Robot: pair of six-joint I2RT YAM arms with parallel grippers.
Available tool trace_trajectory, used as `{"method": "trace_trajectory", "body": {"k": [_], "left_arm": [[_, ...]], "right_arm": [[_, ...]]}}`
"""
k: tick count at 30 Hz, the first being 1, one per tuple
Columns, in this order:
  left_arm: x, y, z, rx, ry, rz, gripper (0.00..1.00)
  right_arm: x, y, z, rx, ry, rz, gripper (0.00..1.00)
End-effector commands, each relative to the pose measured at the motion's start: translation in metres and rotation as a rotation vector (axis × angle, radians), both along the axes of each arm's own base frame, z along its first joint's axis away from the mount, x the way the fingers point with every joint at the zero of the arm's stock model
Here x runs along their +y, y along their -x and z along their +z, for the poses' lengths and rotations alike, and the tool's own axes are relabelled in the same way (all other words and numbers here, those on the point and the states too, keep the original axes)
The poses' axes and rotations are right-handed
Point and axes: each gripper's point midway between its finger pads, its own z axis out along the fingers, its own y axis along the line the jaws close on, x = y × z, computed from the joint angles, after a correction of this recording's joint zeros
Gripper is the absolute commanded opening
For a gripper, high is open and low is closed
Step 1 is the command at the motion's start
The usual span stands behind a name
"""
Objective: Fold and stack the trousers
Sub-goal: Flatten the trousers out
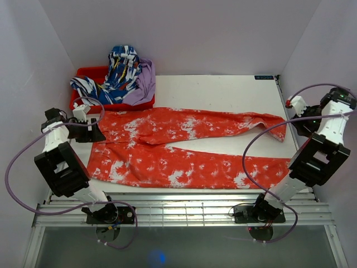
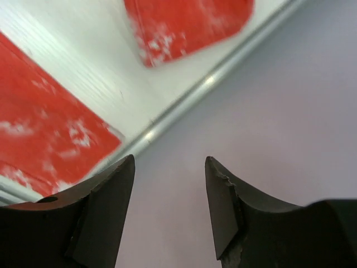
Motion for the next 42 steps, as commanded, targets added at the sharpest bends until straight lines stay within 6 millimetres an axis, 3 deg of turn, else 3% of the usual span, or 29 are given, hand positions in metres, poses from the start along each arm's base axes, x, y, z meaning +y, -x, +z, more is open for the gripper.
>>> {"method": "trace_trajectory", "body": {"k": [1,5,6,10,13,15,20,29,32,33,37,40,42], "left_arm": [[-0.012,-0.008,0.015,-0.066,0.02,-0.03,0.87],[-0.015,-0.007,0.003,-0.023,0.041,-0.005,0.89],[-0.015,-0.007,0.001,-0.017,0.041,0.0,0.9],[-0.015,0.0,-0.013,0.012,0.032,0.015,0.91],[-0.012,0.001,-0.022,0.031,0.013,0.023,0.91],[-0.009,0.002,-0.027,0.047,0.003,0.031,0.9],[-0.002,-0.004,-0.035,0.065,-0.004,0.049,0.89],[0.018,-0.011,-0.044,0.089,-0.086,0.084,0.83],[0.024,-0.018,-0.038,0.07,-0.108,0.087,0.8],[0.025,-0.019,-0.036,0.063,-0.112,0.081,0.79],[0.031,-0.031,-0.016,0.002,-0.149,0.053,0.77],[0.025,-0.033,-0.001,-0.048,-0.146,-0.019,0.79],[0.017,-0.034,0.007,-0.085,-0.144,-0.087,0.8]], "right_arm": [[0.058,-0.012,-0.028,0.063,-0.191,-0.019,0.59],[0.09,-0.026,-0.067,0.093,-0.154,0.038,0.66],[0.097,-0.039,-0.075,0.078,-0.128,0.046,0.68],[0.104,-0.061,-0.104,0.066,-0.066,0.032,0.71],[0.093,-0.077,-0.118,0.029,0.023,0.004,0.62],[0.079,-0.081,-0.122,0.018,0.091,-0.022,0.45],[0.065,-0.087,-0.118,-0.002,0.162,0.002,0.08],[0.023,-0.053,-0.085,0.008,0.37,0.157,0.08],[0.009,-0.051,-0.075,0.005,0.43,0.198,0.08],[0.007,-0.052,-0.074,0.007,0.438,0.2,0.08],[0.009,-0.039,-0.08,0.086,0.441,0.253,0.56],[0.013,-0.036,-0.074,0.111,0.405,0.253,0.69],[0.023,-0.042,-0.067,0.089,0.335,0.243,0.69]]}}
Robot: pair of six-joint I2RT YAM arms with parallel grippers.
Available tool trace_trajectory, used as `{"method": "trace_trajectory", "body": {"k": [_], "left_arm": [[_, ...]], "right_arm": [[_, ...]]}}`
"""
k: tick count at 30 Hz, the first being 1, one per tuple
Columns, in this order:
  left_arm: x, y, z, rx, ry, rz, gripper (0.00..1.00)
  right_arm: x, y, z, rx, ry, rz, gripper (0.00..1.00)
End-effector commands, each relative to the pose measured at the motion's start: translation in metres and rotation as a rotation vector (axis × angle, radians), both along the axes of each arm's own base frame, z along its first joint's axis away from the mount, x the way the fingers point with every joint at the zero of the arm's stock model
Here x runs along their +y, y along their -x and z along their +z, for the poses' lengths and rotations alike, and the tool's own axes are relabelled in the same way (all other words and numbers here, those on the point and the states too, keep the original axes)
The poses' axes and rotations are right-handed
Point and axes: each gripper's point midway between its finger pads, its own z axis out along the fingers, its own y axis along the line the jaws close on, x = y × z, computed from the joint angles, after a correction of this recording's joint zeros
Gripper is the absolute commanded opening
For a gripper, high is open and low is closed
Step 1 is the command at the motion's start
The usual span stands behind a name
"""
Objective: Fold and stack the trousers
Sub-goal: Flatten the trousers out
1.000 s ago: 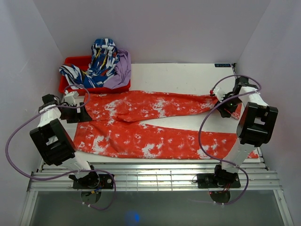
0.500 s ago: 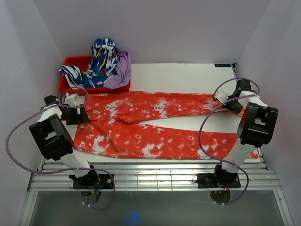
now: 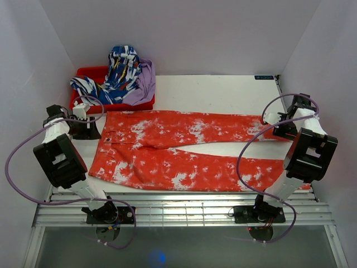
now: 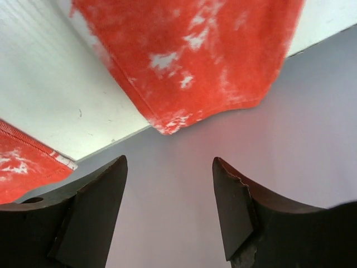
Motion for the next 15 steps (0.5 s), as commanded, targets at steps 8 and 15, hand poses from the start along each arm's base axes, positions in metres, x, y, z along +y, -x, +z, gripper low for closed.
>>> {"method": "trace_trajectory", "body": {"k": [8,15], "left_arm": [[-0.021,0.009,-0.023,0.041,-0.081,-0.149,0.68],[0.02,0.047,-0.085,0.228,-0.194,-0.067,0.56]], "right_arm": [[0.069,-0.016,0.019,0.046,-0.324,-0.095,0.56],[0.099,-0.013,0.003,0.109,-0.401,-0.133,0.52]]}}
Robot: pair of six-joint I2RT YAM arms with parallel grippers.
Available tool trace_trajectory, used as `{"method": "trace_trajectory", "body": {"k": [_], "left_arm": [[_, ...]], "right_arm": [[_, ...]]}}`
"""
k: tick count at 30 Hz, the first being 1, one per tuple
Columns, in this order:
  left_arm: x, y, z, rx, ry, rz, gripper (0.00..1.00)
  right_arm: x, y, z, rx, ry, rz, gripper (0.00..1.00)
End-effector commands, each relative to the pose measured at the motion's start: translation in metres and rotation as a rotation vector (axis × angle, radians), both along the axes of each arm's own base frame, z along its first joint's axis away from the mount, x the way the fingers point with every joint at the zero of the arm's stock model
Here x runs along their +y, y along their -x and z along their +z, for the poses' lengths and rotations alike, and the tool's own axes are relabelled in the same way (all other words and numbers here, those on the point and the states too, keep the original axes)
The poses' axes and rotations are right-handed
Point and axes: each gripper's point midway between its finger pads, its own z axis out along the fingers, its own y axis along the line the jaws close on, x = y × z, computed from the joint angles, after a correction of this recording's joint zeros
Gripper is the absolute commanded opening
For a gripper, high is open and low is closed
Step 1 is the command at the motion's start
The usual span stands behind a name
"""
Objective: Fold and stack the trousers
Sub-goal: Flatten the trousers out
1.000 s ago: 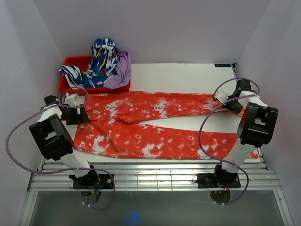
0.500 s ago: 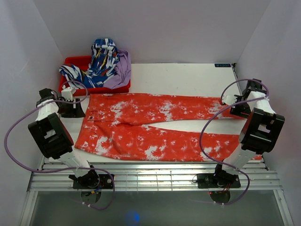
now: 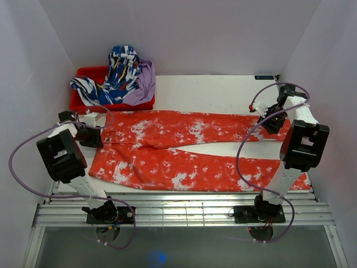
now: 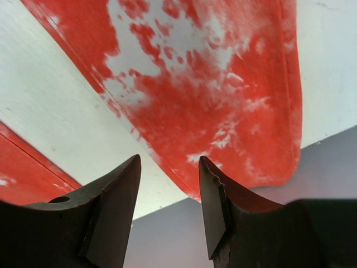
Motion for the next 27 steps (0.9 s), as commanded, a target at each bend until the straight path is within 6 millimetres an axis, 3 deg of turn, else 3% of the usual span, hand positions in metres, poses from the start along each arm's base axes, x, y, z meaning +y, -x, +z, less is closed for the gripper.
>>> {"method": "trace_trajectory", "body": {"k": [1,6,10,11,13,14,17,18,20,21,23,24,27], "left_arm": [[0.032,0.033,-0.031,0.115,-0.1,0.067,0.55],[0.073,0.056,-0.037,0.144,-0.139,0.173,0.49],[0.097,0.052,-0.028,0.133,-0.137,0.219,0.48],[0.104,0.043,-0.019,0.101,-0.137,0.218,0.48],[0.094,0.031,-0.001,0.033,-0.058,0.197,0.52],[0.089,0.022,0.017,-0.029,-0.04,0.176,0.54],[0.05,0.005,0.051,-0.146,0.071,0.078,0.61],[0.026,0.001,0.065,-0.179,0.085,0.0,0.63],[0.0,-0.008,0.076,-0.213,0.074,-0.072,0.66],[-0.023,-0.017,0.083,-0.244,0.056,-0.142,0.66],[-0.045,-0.026,0.086,-0.253,0.059,-0.184,0.66],[-0.068,-0.03,0.085,-0.24,0.068,-0.246,0.66],[-0.092,-0.039,0.068,-0.191,0.052,-0.293,0.63]], "right_arm": [[0.019,0.008,0.002,0.032,-0.086,-0.052,0.52],[0.024,0.003,0.003,0.026,-0.102,-0.051,0.52],[0.023,-0.006,0.008,0.017,-0.104,-0.038,0.52],[0.024,-0.003,0.007,0.035,-0.106,-0.033,0.51],[0.027,0.001,0.008,0.05,-0.12,-0.029,0.5],[0.029,0.003,0.009,0.047,-0.13,-0.019,0.5],[0.038,0.012,0.005,0.062,-0.163,-0.031,0.49],[0.04,0.014,0.005,0.07,-0.175,-0.041,0.49],[0.041,0.018,0.006,0.076,-0.18,-0.047,0.49],[0.041,0.019,0.007,0.071,-0.177,-0.043,0.49],[0.04,0.022,0.006,0.075,-0.168,-0.043,0.49],[0.041,0.028,0.005,0.094,-0.168,-0.044,0.49],[0.04,0.041,0.001,0.129,-0.152,-0.033,0.49]]}}
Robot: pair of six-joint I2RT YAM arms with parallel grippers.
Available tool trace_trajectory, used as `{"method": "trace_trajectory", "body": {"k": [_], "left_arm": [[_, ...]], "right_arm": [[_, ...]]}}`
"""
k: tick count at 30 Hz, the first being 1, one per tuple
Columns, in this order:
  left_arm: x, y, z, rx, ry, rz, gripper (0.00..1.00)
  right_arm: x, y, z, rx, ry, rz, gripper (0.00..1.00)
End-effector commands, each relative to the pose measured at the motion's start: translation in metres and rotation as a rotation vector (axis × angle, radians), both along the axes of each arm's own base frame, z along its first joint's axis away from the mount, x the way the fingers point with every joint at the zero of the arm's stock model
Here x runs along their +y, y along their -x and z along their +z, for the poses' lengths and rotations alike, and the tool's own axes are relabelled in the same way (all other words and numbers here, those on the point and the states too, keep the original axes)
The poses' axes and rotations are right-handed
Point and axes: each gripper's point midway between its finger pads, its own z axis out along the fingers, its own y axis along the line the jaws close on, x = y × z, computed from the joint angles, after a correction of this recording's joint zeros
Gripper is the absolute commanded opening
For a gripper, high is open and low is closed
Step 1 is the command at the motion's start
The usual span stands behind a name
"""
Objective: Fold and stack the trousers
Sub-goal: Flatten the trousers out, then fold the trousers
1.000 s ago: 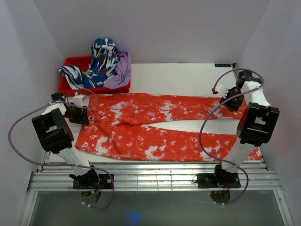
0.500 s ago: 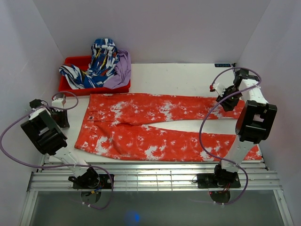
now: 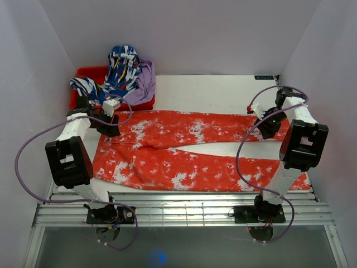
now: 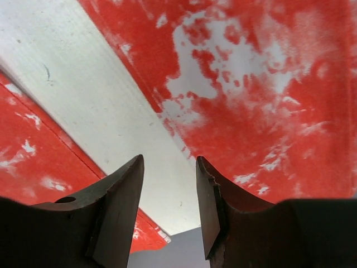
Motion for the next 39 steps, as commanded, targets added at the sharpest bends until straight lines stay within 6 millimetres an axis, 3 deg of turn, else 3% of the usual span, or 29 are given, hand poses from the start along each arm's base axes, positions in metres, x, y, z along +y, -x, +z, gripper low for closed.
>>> {"method": "trace_trajectory", "body": {"k": [1,5,7,8,12,17,18,21,24,25,27,30,31,32,33,35,36,39], "left_arm": [[-0.024,0.0,-0.015,0.043,0.012,-0.032,0.63],[-0.016,0.004,-0.057,0.125,-0.073,0.014,0.61],[0.003,0.009,-0.076,0.173,-0.15,0.08,0.58],[0.008,0.018,-0.089,0.211,-0.166,0.098,0.56],[0.051,0.046,-0.112,0.302,-0.217,0.219,0.5],[0.072,0.084,-0.114,0.303,-0.234,0.184,0.49],[0.07,0.095,-0.115,0.318,-0.226,0.172,0.5],[0.059,0.098,-0.098,0.268,-0.188,0.08,0.57],[0.049,0.076,-0.065,0.181,-0.119,0.042,0.69],[0.054,0.053,-0.041,0.112,-0.116,0.042,0.71],[0.047,0.036,-0.015,0.067,-0.039,0.042,0.73],[0.056,-0.009,0.027,-0.029,0.005,0.09,0.74],[0.059,-0.019,0.032,-0.037,0.012,0.106,0.75],[0.068,-0.039,0.051,-0.083,-0.002,0.122,0.75],[0.075,-0.046,0.037,-0.039,0.009,0.147,0.75],[0.086,-0.065,0.044,-0.039,0.014,0.187,0.75],[0.09,-0.071,0.03,-0.004,0.028,0.197,0.75],[0.104,-0.087,0.019,0.019,0.033,0.246,0.75]], "right_arm": [[0.007,0.024,0.01,0.029,-0.007,0.023,0.48],[0.009,0.05,-0.002,0.067,0.005,0.041,0.48],[0.009,0.056,-0.009,0.079,0.006,0.036,0.48],[0.008,0.054,-0.012,0.075,0.01,0.032,0.48],[0.009,0.044,-0.01,0.08,-0.009,0.016,0.48],[0.007,0.02,0.002,0.05,-0.018,0.019,0.46],[0.007,0.02,0.004,0.058,-0.02,0.023,0.45],[0.007,0.008,0.009,0.04,-0.026,0.036,0.44],[0.005,-0.013,0.018,-0.009,-0.027,0.039,0.43],[0.004,-0.018,0.021,-0.022,-0.029,0.039,0.43],[0.002,-0.036,0.027,-0.057,-0.029,0.041,0.43],[0.0,-0.06,0.024,-0.087,-0.038,0.032,0.42],[0.0,-0.075,0.022,-0.107,-0.04,0.027,0.42],[0.0,-0.086,0.022,-0.128,-0.047,0.005,0.41],[0.001,-0.094,0.02,-0.133,-0.051,0.0,0.41],[0.006,-0.113,0.01,-0.135,-0.051,0.008,0.41],[0.008,-0.117,0.005,-0.129,-0.051,0.001,0.41],[0.013,-0.123,-0.019,-0.091,-0.041,0.011,0.4]]}}
